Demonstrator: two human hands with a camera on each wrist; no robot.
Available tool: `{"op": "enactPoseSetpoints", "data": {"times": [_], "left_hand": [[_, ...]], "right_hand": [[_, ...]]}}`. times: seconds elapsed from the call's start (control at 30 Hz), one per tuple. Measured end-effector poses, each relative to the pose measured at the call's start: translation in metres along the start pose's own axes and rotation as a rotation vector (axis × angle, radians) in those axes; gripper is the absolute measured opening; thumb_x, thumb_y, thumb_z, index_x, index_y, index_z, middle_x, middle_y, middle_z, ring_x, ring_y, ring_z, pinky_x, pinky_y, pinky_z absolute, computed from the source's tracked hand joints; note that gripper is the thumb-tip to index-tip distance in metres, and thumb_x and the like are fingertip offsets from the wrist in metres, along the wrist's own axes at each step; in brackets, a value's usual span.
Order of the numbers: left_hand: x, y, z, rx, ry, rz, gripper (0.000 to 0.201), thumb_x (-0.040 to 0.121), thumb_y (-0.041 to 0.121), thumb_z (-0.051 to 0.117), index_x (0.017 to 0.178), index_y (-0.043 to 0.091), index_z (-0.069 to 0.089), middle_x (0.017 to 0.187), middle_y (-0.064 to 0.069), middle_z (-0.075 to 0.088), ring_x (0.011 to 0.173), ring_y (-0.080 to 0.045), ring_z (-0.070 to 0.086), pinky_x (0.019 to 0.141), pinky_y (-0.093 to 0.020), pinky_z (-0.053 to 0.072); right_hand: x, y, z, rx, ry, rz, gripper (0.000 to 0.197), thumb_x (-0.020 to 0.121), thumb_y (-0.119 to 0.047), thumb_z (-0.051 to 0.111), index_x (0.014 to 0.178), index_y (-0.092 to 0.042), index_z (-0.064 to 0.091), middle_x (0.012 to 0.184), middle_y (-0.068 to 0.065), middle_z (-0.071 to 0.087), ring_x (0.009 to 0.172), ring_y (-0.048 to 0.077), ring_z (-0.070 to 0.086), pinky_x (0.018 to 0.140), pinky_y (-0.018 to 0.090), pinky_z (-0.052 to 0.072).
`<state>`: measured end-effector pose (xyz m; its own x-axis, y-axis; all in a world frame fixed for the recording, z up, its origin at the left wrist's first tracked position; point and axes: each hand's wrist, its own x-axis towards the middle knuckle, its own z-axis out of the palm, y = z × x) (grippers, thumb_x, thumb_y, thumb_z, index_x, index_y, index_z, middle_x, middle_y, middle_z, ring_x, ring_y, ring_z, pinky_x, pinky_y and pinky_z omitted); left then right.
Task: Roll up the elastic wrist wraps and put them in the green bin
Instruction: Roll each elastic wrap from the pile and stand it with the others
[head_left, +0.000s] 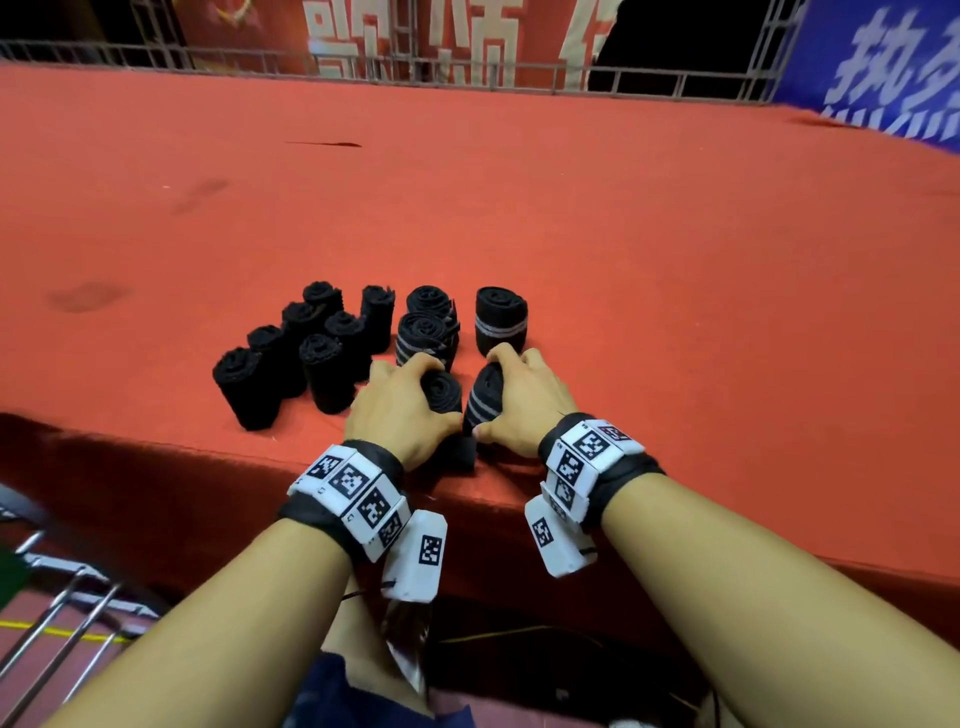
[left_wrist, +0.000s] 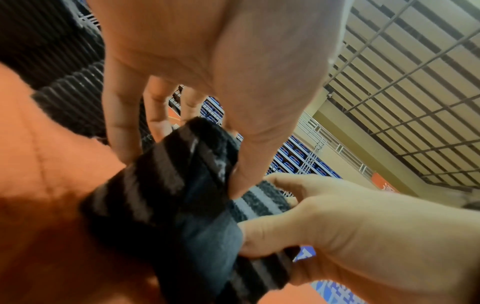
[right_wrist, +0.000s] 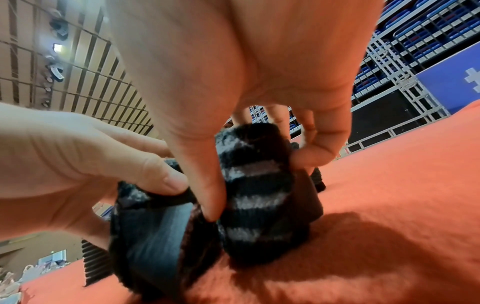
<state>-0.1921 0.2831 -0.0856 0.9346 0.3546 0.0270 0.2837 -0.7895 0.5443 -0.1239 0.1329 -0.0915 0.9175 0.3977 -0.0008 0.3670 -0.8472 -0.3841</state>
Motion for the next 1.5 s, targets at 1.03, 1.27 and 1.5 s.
{"op": "enactPoseSetpoints", "data": {"times": [1.03,1.27,1.5], "left_hand": [[0.149,0.171,0.007,-0.025,-0.101,0.449,0.062,0.084,0.035,0.067,0.139,0.05,0.042,0.134,0.012,0.051,0.113,-0.027,0.061,0.084,-0.042,0.046],[0.191,0.173,-0.077,-0.089,-0.162,0.362,0.063,0.084,0.034,0.068,0.141,0.046,0.044,0.134,0.013,0.051,0.118,-0.024,0.058,0.078,-0.034,0.033],[0.201,0.121,-0.213,-0.105,-0.15,0.223,0.067,0.082,0.032,0.072,0.144,0.039,0.047,0.139,0.013,0.051,0.124,-0.018,0.053,0.082,-0.03,0.029]], "right_hand": [[0.1,0.103,-0.121,0.1,0.382,0.193,0.067,0.064,-0.025,0.08,0.123,-0.024,0.048,0.108,0.006,0.056,0.095,0.038,0.056,0.079,0.045,0.046],[0.144,0.037,-0.182,0.066,0.292,0.172,0.07,0.062,-0.024,0.085,0.123,-0.025,0.05,0.105,-0.001,0.051,0.095,0.039,0.057,0.084,0.042,0.045],[0.178,-0.099,-0.237,0.058,0.067,0.104,0.073,0.065,-0.018,0.083,0.129,-0.026,0.047,0.117,0.001,0.052,0.102,0.036,0.052,0.08,0.031,0.033]]}}
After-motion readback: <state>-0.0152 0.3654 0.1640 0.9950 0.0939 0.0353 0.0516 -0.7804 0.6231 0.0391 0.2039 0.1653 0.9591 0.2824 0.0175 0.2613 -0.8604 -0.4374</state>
